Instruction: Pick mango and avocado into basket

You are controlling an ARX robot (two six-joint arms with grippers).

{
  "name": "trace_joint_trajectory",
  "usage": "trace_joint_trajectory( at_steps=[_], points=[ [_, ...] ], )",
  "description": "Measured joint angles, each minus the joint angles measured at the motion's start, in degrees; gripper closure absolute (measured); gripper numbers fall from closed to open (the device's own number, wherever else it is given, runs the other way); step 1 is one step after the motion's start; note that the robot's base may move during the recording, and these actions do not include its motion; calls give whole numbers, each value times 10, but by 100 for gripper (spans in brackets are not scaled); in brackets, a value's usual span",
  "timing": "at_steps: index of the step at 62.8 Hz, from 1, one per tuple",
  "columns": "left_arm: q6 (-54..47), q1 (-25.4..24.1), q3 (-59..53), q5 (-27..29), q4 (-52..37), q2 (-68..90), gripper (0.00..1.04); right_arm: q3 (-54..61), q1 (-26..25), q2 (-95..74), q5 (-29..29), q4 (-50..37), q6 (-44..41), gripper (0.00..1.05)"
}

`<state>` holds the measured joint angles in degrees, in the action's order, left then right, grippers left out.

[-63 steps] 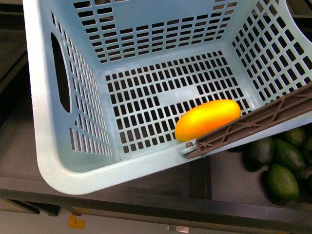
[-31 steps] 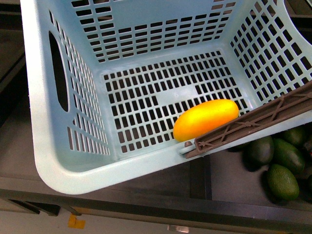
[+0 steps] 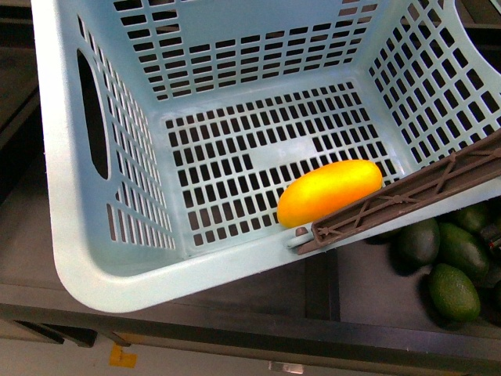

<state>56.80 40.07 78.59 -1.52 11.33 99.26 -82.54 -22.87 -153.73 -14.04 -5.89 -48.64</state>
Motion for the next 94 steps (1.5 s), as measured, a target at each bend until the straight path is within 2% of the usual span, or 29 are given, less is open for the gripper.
trace_joint_trajectory(
  at_steps=[9,26,41,58,79,94],
  points=[
    [0,0,0,0,0,0,90,1,0,0,2,-5,2,26],
    [0,0,0,0,0,0,90,15,-2,3,-2,-14,11,26],
    [0,0,0,0,0,0,90,60,-14,32,-27,-22,16,26],
    [0,0,0,0,0,0,90,146,-61,157,-99,-48,17,28],
    [0,0,0,0,0,0,90,276,-143,428,-242,-39,64,29],
    [0,0,0,0,0,0,90,339,-133,632,-320,-41,155,29]
  ],
)
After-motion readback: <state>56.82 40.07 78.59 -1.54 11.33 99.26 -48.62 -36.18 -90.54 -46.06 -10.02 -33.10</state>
